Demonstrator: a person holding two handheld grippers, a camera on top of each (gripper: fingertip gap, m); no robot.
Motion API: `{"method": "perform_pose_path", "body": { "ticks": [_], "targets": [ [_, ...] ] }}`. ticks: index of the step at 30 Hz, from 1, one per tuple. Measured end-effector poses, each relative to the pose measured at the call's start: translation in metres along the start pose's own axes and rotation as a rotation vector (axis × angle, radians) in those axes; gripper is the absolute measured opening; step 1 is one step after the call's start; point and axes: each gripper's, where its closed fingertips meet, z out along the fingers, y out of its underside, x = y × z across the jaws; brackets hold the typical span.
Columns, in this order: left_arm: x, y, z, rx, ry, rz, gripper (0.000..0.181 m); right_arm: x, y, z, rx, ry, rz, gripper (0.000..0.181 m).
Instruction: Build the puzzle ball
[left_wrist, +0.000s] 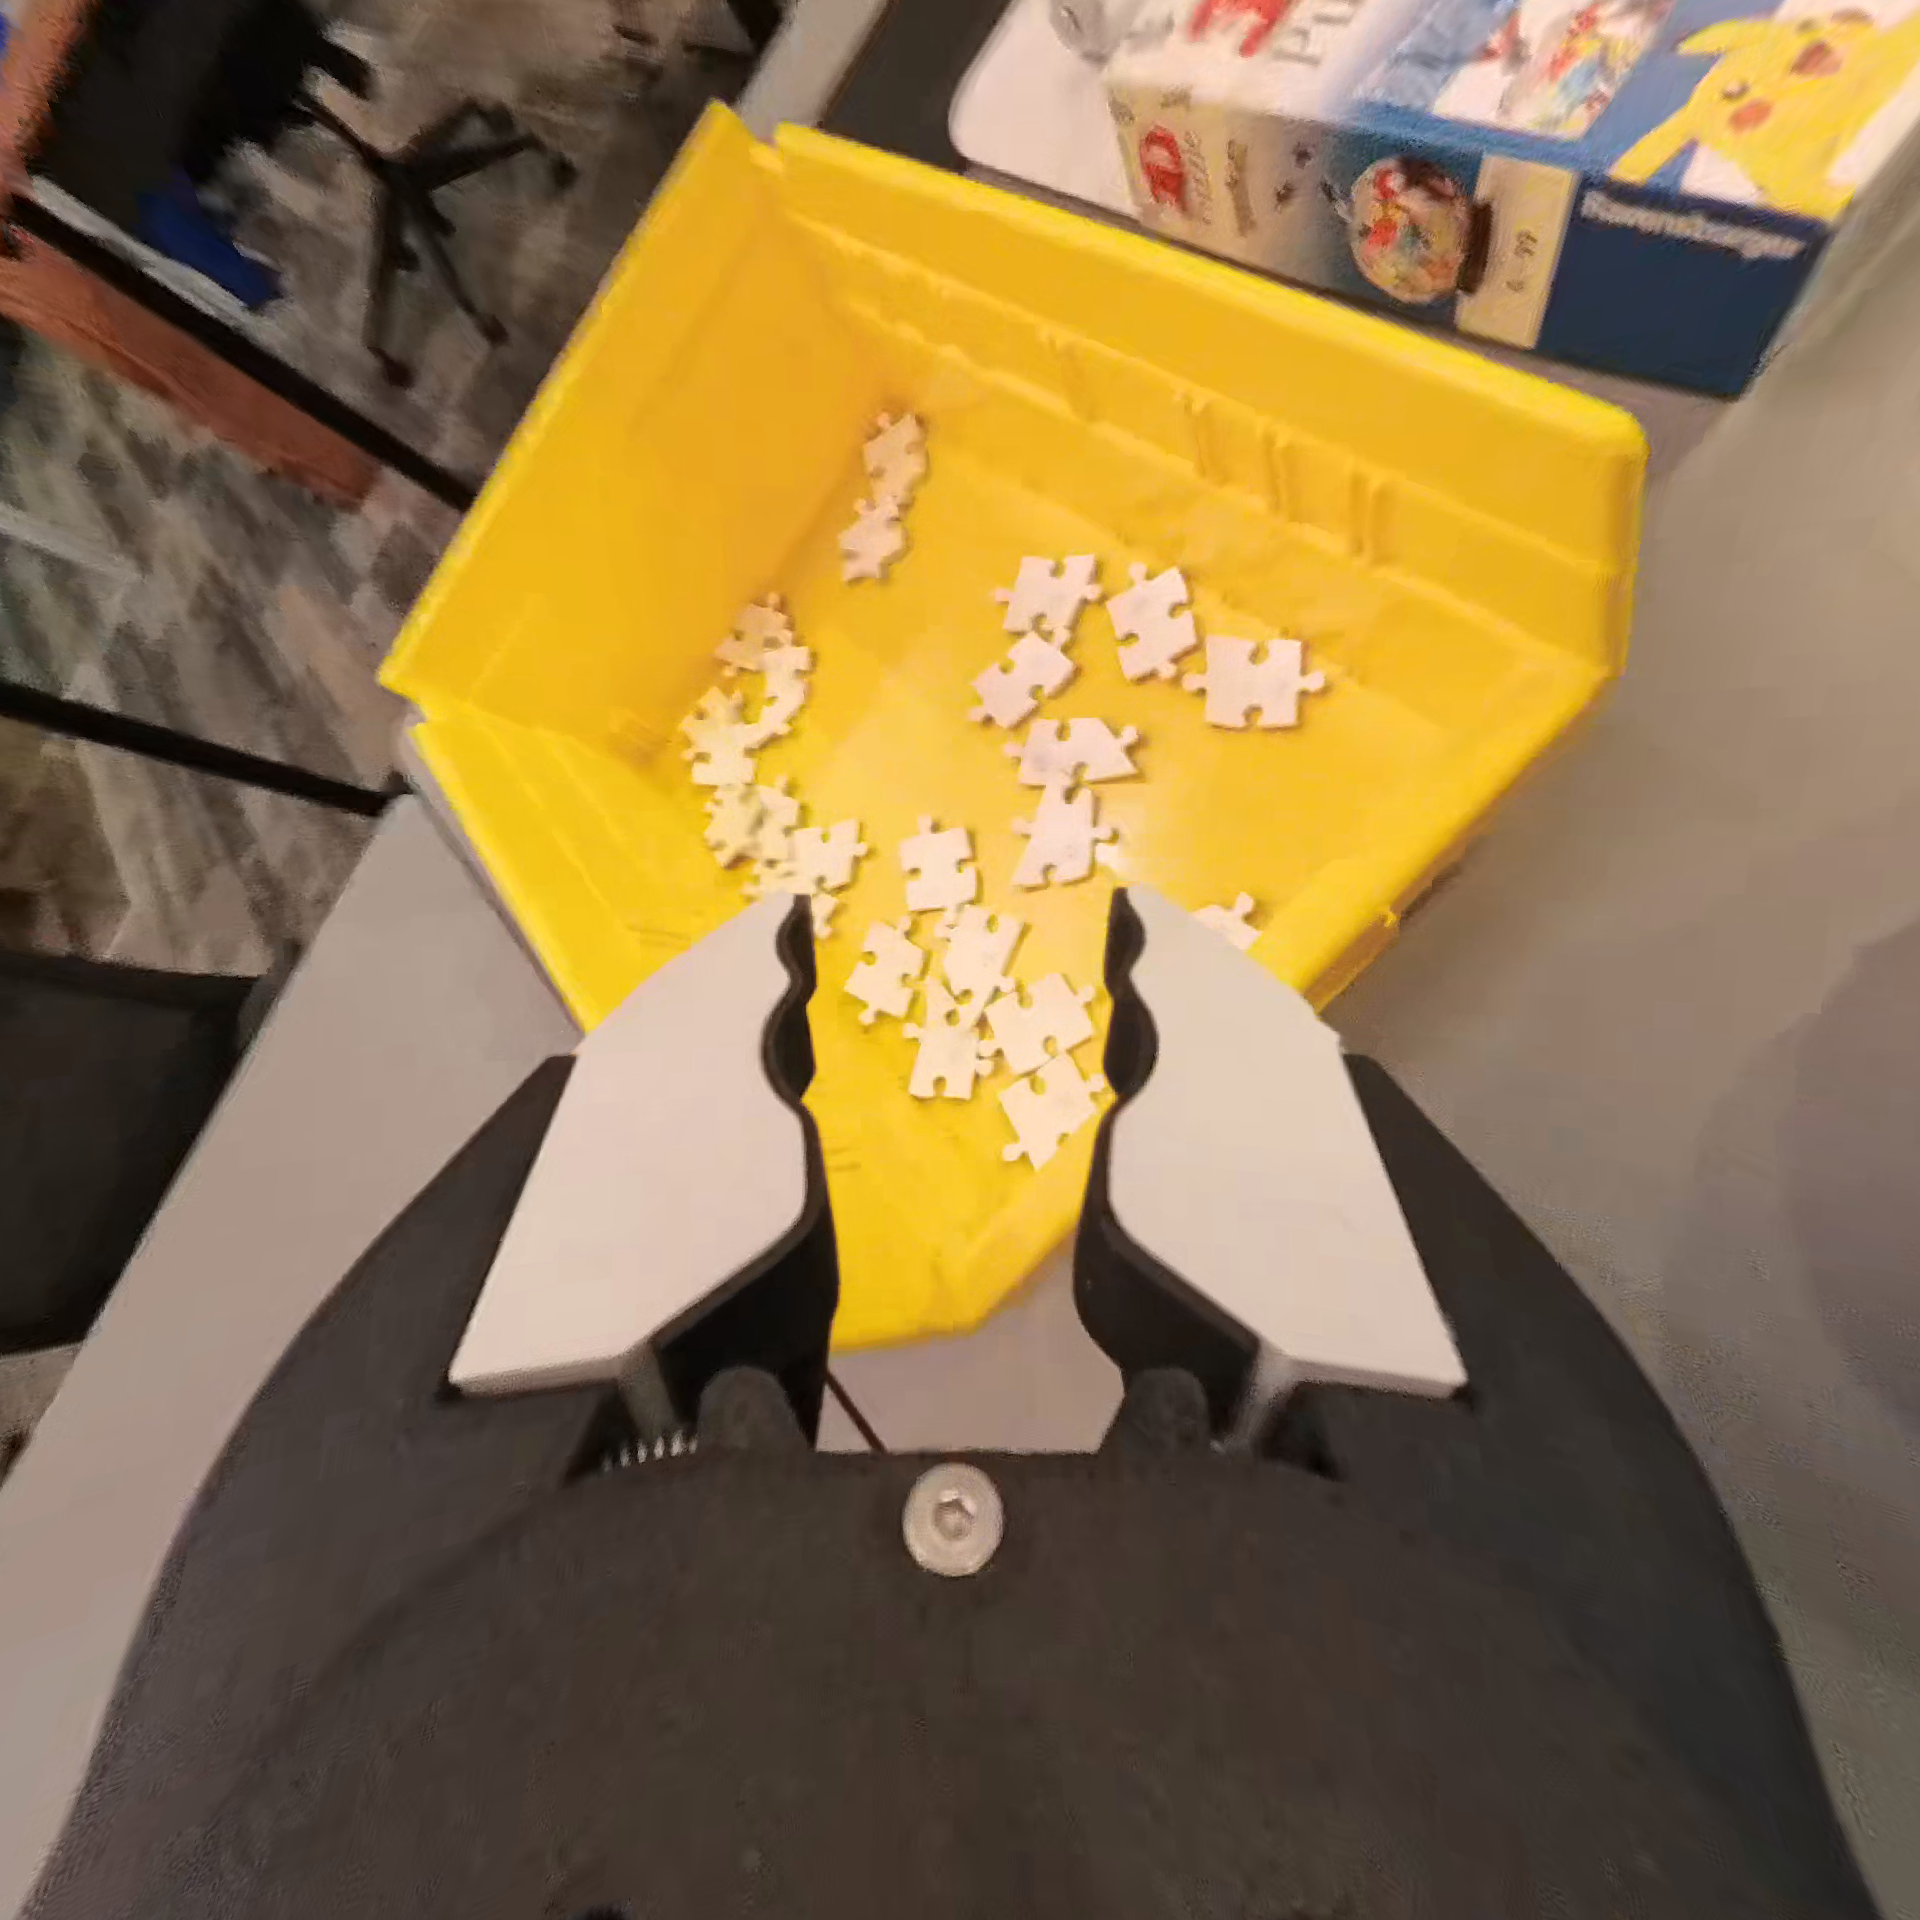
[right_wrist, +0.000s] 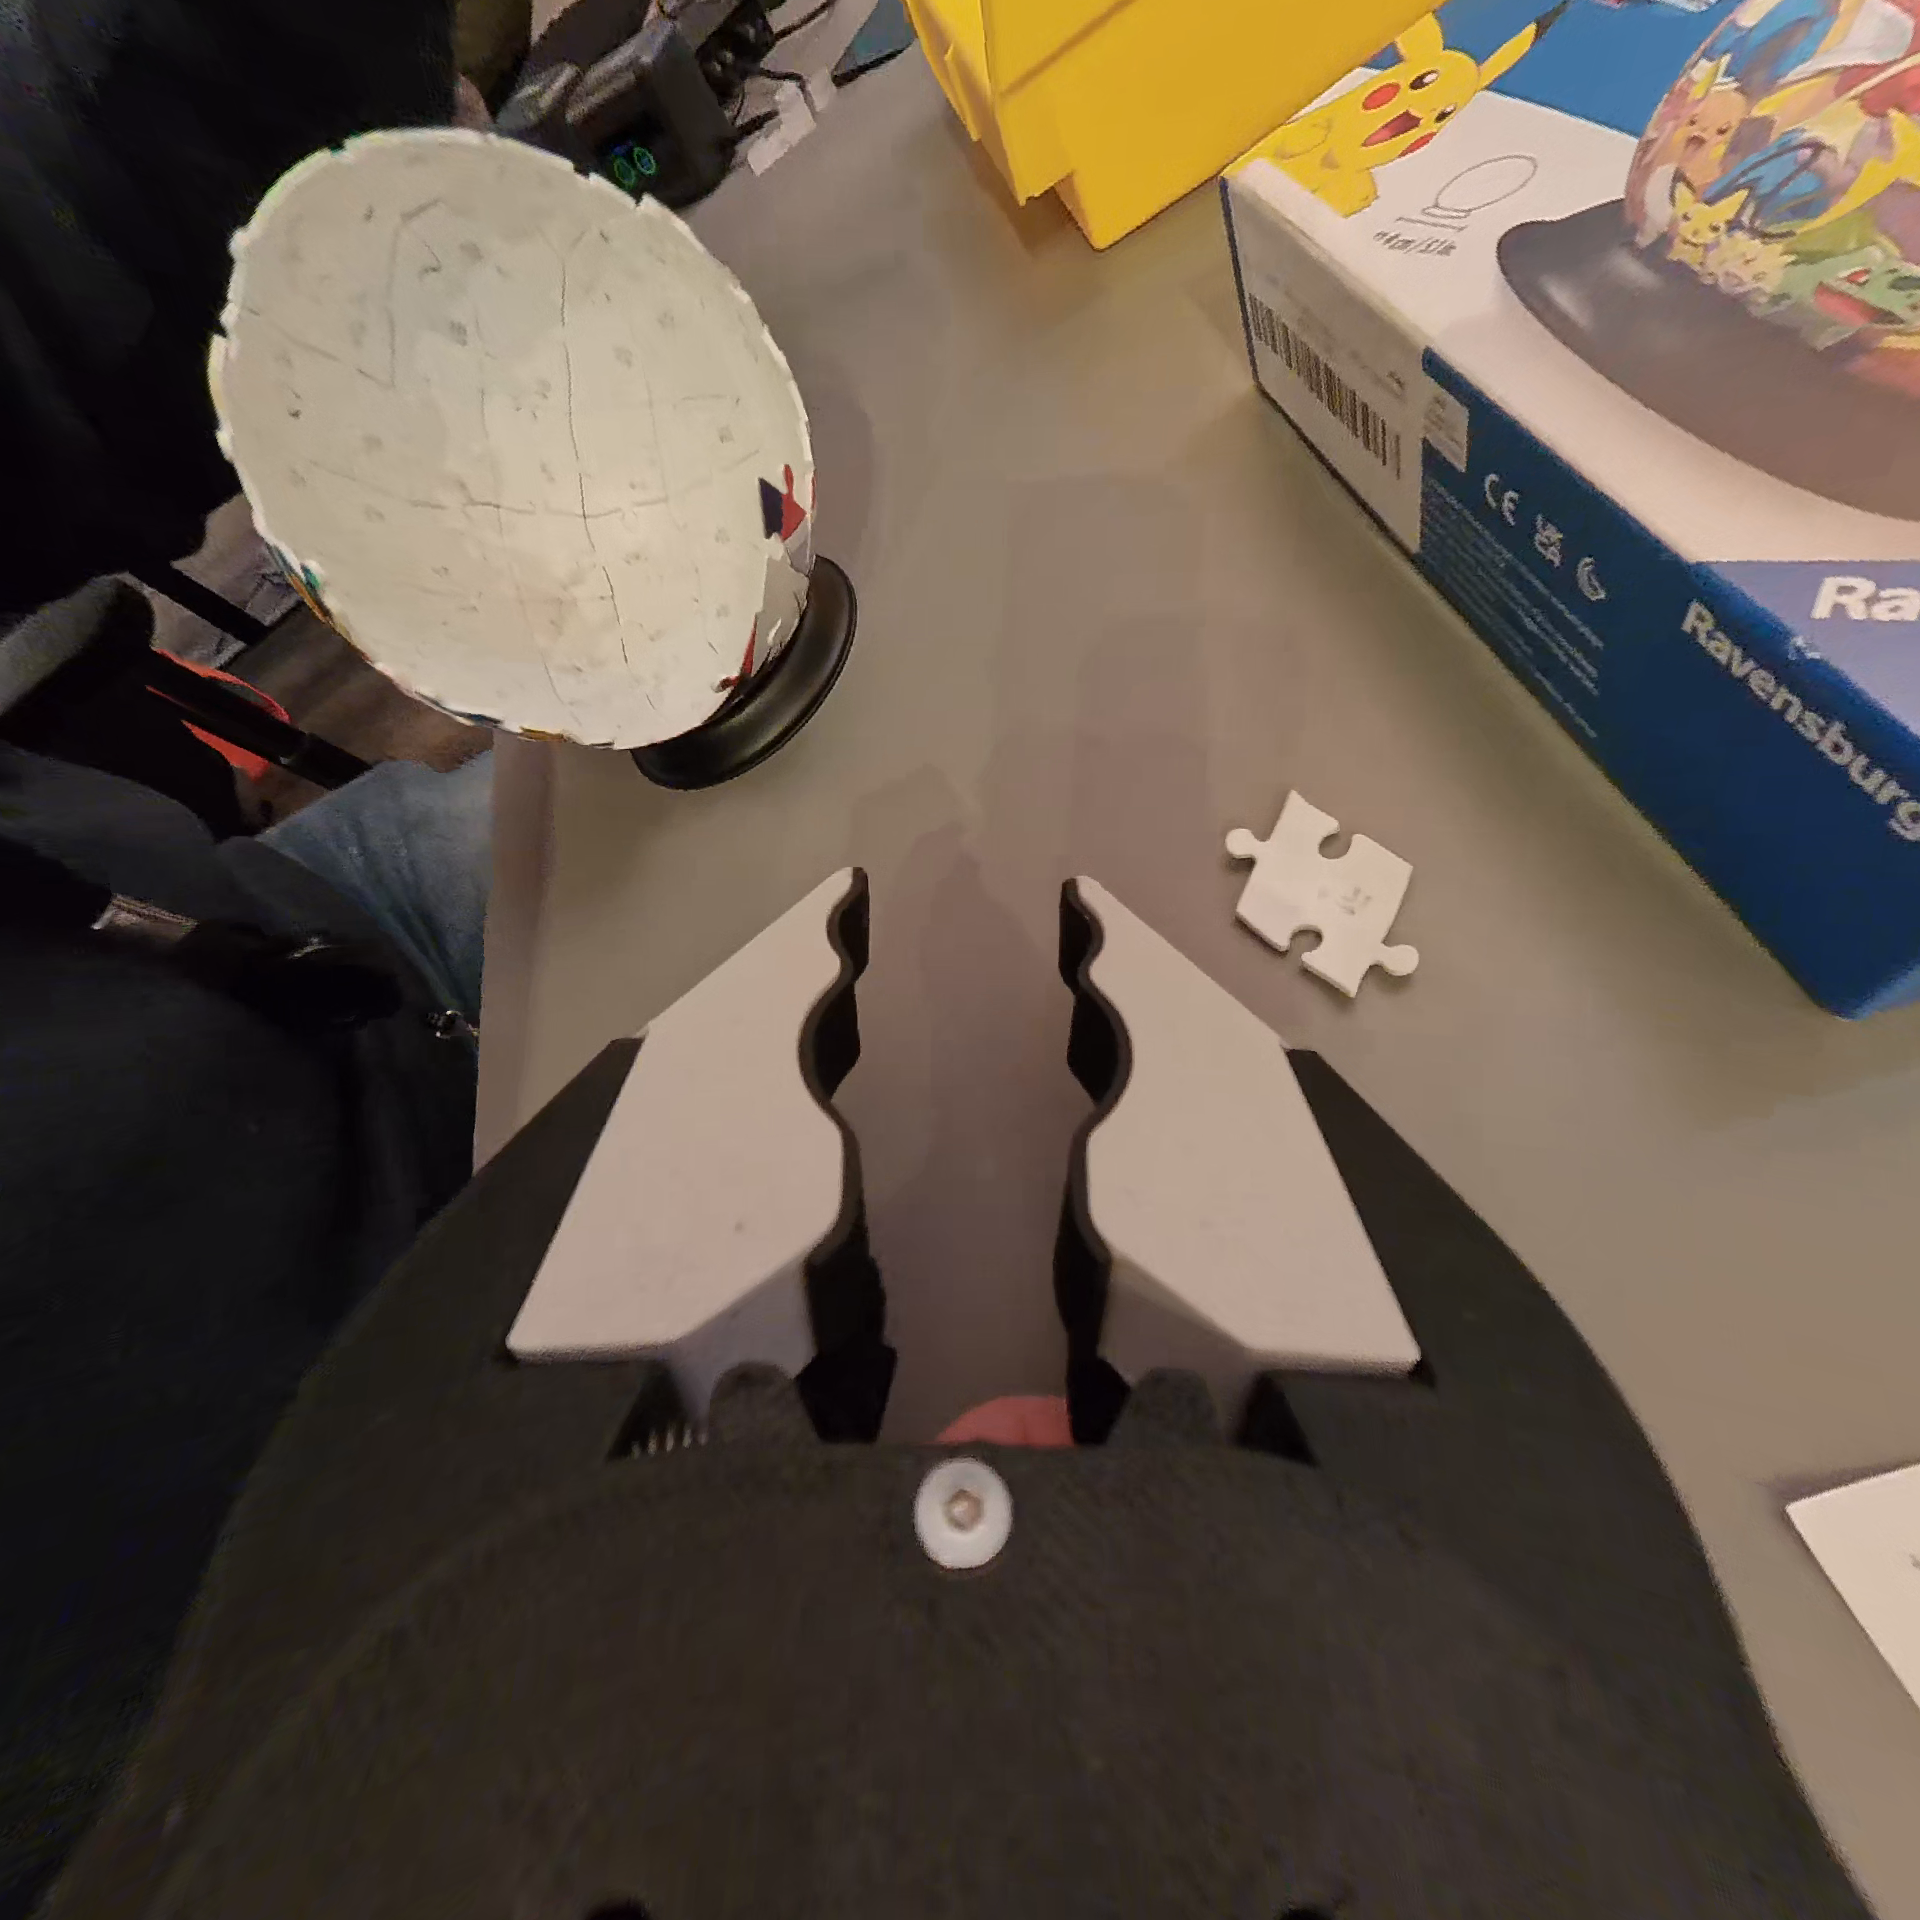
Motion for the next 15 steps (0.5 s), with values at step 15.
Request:
{"method": "perform_pose_path", "body": {
  "ticks": [15],
  "targets": [
    [0.074, 0.008, 0.036, 0.01, 0.422, 0.039, 0.023, 0.011, -0.002, 0.0, 0.004, -0.016, 0.118, 0.03]
  ]
}}
